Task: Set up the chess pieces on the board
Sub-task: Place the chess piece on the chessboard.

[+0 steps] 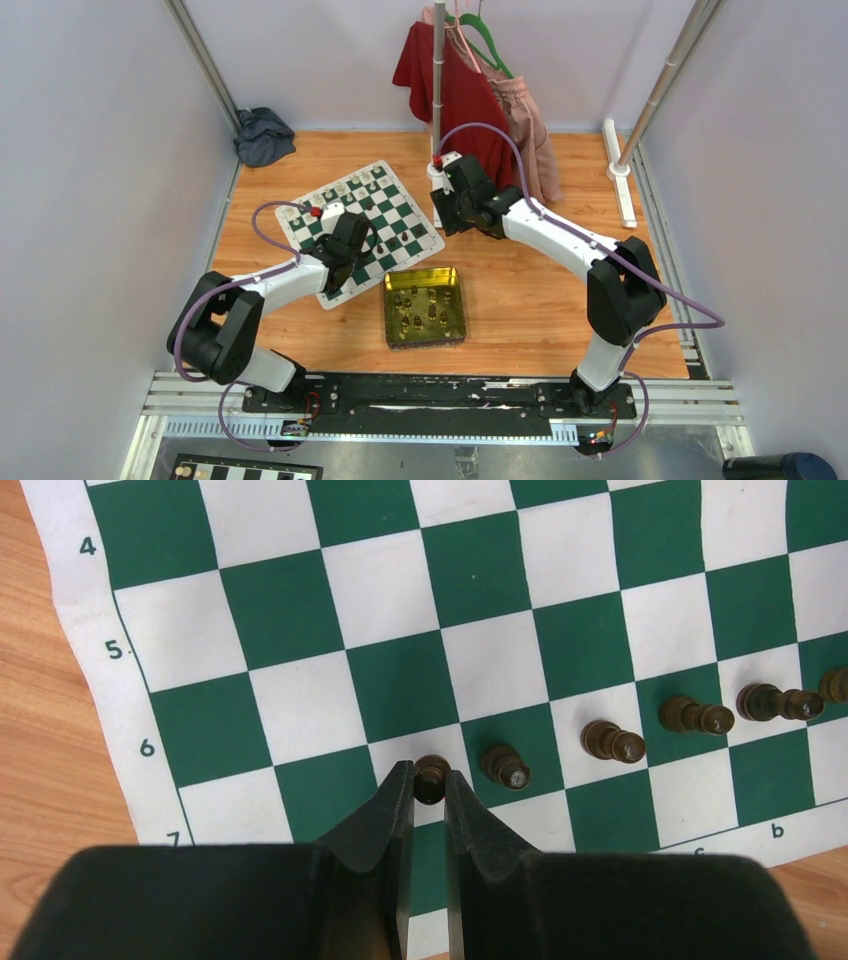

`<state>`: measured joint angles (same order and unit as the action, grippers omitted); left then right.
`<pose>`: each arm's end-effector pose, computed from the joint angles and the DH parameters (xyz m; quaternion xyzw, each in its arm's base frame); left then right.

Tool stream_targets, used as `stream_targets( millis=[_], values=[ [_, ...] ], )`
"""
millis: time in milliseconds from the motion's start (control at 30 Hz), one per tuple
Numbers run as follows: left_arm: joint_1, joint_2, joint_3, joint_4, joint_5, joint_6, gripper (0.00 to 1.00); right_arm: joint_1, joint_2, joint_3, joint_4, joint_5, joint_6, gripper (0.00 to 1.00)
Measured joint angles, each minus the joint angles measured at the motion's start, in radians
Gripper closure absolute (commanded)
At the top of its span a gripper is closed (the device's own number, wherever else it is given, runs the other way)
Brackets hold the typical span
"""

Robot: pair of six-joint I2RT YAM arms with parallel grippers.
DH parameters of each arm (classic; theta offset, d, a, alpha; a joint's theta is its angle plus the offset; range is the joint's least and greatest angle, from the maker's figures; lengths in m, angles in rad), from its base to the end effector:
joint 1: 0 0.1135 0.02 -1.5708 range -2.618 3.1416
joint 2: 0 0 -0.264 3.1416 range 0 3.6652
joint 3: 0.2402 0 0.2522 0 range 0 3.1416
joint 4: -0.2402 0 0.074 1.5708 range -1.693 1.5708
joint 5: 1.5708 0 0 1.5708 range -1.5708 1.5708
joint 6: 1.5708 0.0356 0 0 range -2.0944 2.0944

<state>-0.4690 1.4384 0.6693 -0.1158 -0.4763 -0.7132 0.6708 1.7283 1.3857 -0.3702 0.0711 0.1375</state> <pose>0.2480 -0.1074 0.1662 -0.1902 0.8987 0.0024 0.3951 0.3111 0.2436 0.2768 -0.2252 0.8806 0.1337 0.3949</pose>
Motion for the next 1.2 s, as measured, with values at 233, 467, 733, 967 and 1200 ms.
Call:
stream_targets(
  millis=[233, 467, 733, 967, 1200],
  values=[
    [0.0, 0.001, 0.0, -0.002, 0.0, 0.003, 1.0, 0.0, -0.004, -0.005, 0.0, 0.0, 0.004, 0.48],
    [-0.002, 0.003, 0.0, -0.018, -0.006, 0.003, 0.98, 0.0, -0.005, -0.007, 0.001, 0.0, 0.005, 0.48],
    [-0.005, 0.014, 0.0, -0.025, -0.008, 0.0, 0.7, 0.0, -0.006, -0.008, 0.001, 0.0, 0.006, 0.48],
    [-0.006, 0.014, 0.0, -0.035, -0.018, -0.002, 0.59, 0.0, -0.006, -0.009, 0.002, 0.0, 0.007, 0.48],
    [-0.006, 0.013, 0.005, -0.056, -0.028, -0.001, 0.59, 0.0, -0.006, -0.009, 0.002, 0.0, 0.007, 0.48]
  ],
)
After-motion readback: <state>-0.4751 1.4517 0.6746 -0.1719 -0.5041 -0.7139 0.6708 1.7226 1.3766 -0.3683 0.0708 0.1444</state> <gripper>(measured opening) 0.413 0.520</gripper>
